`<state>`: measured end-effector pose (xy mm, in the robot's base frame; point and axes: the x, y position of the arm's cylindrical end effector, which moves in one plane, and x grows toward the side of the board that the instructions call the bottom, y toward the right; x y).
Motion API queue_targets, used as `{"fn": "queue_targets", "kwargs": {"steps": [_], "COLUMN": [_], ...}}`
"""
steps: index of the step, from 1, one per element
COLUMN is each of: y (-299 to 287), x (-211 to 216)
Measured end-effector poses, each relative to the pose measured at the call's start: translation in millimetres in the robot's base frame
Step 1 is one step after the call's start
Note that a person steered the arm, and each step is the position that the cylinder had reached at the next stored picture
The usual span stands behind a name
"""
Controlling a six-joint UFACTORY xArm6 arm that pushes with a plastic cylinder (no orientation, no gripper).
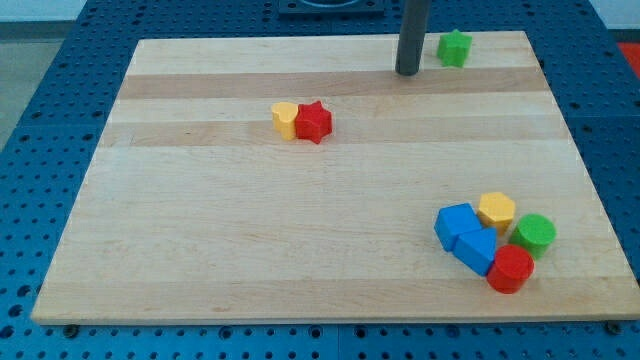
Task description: Point your arm at the yellow hexagon
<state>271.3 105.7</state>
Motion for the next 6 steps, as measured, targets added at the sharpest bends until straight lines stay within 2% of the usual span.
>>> {"fn": "queue_targets", "kwargs": {"steps": [1, 2, 4, 5, 6], "y": [1.3, 30.3, 101.5, 105.6, 116.3], "x": [1.2, 42.4, 205.8, 211.9, 255.8]}}
